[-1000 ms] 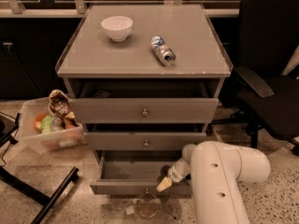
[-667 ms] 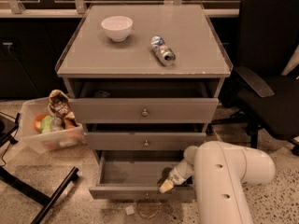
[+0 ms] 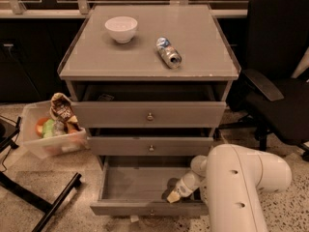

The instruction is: Open bottom drawer

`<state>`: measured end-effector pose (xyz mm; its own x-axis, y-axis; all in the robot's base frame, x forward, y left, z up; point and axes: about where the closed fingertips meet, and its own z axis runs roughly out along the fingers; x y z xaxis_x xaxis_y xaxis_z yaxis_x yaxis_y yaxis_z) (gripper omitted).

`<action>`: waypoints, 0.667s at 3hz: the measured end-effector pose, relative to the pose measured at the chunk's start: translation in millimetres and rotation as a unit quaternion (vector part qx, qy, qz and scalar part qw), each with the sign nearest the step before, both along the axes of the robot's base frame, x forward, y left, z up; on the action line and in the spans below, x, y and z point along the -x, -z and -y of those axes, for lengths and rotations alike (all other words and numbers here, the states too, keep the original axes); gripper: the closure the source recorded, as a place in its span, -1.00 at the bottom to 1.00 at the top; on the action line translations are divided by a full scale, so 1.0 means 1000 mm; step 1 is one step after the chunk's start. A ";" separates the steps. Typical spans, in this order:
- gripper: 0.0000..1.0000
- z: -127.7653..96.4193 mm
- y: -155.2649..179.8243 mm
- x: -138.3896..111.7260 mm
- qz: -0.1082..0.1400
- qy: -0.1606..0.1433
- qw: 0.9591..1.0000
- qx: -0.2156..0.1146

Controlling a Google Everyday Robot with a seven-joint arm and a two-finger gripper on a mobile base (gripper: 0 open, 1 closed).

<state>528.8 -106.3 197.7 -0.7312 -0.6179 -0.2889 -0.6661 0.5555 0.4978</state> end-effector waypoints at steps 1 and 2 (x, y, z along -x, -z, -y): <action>1.00 0.001 0.009 0.026 -0.016 0.010 1.000 -0.003; 1.00 0.001 0.006 0.026 -0.017 0.010 1.000 -0.003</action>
Offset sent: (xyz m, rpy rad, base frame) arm -0.0782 -0.0125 -0.0305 0.0008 0.1149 -0.0991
